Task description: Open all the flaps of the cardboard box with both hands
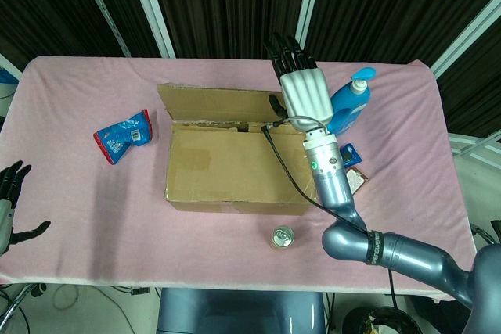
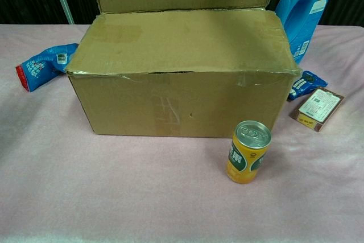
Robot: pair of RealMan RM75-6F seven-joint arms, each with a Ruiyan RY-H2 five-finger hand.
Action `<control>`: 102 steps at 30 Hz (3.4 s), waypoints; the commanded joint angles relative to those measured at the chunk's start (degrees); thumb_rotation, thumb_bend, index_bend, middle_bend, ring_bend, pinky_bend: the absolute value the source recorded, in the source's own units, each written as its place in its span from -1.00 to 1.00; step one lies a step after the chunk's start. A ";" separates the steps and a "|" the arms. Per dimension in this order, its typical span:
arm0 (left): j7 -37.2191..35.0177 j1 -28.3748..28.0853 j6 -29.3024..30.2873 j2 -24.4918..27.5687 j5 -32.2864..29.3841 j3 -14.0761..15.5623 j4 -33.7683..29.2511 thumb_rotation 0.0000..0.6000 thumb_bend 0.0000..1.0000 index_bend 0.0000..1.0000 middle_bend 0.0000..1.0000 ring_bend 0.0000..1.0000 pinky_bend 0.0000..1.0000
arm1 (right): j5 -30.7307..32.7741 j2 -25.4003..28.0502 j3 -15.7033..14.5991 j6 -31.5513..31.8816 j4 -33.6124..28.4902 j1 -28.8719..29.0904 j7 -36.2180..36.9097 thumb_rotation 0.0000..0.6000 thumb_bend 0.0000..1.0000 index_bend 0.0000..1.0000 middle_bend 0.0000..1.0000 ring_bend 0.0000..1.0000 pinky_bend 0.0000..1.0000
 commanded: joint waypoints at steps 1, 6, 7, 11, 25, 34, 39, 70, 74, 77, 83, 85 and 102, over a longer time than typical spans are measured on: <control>-0.04 0.01 0.08 0.08 0.07 -0.01 -0.03 1.00 -0.83 -1.00 -1.00 -1.00 -1.00 | 2.62 -2.94 0.92 -2.90 10.16 5.60 -0.24 1.00 -0.25 -1.00 -1.00 -1.00 -0.57; 0.05 0.05 0.19 0.00 0.19 0.06 -0.02 1.00 -0.83 -1.00 -1.00 -1.00 -1.00 | 2.94 -4.36 0.40 -2.65 14.74 6.70 1.91 1.00 -0.35 -1.00 -1.00 -1.00 -0.57; 0.14 0.05 0.19 -0.03 0.17 0.05 -0.02 1.00 -0.83 -1.00 -1.00 -1.00 -1.00 | 2.63 -4.30 -0.09 -2.25 14.93 6.29 2.50 1.00 -0.36 -1.00 -1.00 -1.00 -0.57; 0.74 0.03 0.19 -0.14 0.24 0.15 0.01 1.00 -0.83 -1.00 -1.00 -1.00 -1.00 | 1.47 -2.77 -1.99 0.05 12.03 3.47 4.75 1.00 -0.37 -1.00 -1.00 -1.00 -0.57; 5.86 0.05 1.91 -0.79 2.26 0.63 1.57 1.00 -0.86 -1.00 -1.00 -1.00 -1.00 | -6.80 16.60 -15.19 12.32 -14.39 -19.56 9.74 0.96 -0.68 -1.00 -1.00 -1.00 -0.57; 11.07 -1.20 2.38 -0.25 5.52 0.91 0.14 1.00 -0.86 -1.00 -1.00 -1.00 -1.00 | -12.27 25.00 -26.07 19.63 -17.64 -34.01 16.59 0.81 -0.69 -1.00 -1.00 -1.00 -0.57; 12.75 -4.08 -0.19 1.45 6.01 -0.62 -5.73 1.00 -0.77 -1.00 -1.00 -1.00 -1.00 | -14.77 24.85 -29.56 22.98 -14.75 -38.96 21.21 0.88 -0.69 -1.00 -1.00 -1.00 -0.57; 34.16 -47.99 -38.00 -4.70 -36.43 -16.76 -8.41 1.00 0.85 -0.63 -0.46 -0.61 -0.35 | -21.79 17.80 -31.33 21.40 -0.08 -42.57 38.00 1.00 -0.69 -1.00 -1.00 -1.00 -0.58; 37.07 -51.74 -38.42 -7.26 -41.12 -15.72 -5.22 1.00 0.86 -0.58 -0.39 -0.56 -0.31 | -21.76 17.75 -31.07 21.23 0.06 -42.69 38.14 1.00 -0.69 -1.00 -1.00 -1.00 -0.58; 38.53 -53.82 -38.18 -8.82 -44.08 -14.80 -3.51 1.00 0.87 -0.55 -0.35 -0.53 -0.28 | -21.66 17.72 -30.84 21.01 0.08 -42.77 38.30 1.00 -0.69 -1.00 -1.00 -1.00 -0.58; 39.38 -56.44 -38.00 -10.97 -47.80 -12.85 -1.23 1.00 0.87 -0.48 -0.25 -0.47 -0.23 | -21.57 17.59 -30.47 20.57 0.28 -42.97 38.46 1.00 -0.69 -1.00 -1.00 -1.00 -0.57; 39.26 -56.85 -38.06 -11.31 -48.26 -12.35 -0.93 1.00 0.87 -0.46 -0.21 -0.45 -0.22 | -21.58 17.56 -30.39 20.47 0.32 -43.02 38.42 1.00 -0.69 -1.00 -1.00 -1.00 -0.57; 34.72 -57.57 -36.43 -9.13 -46.40 -11.68 -3.62 1.00 0.96 -0.30 0.06 -0.24 -0.03 | -21.70 17.25 -29.85 19.62 0.41 -43.47 38.32 1.00 -0.68 -1.00 -1.00 -1.00 -0.57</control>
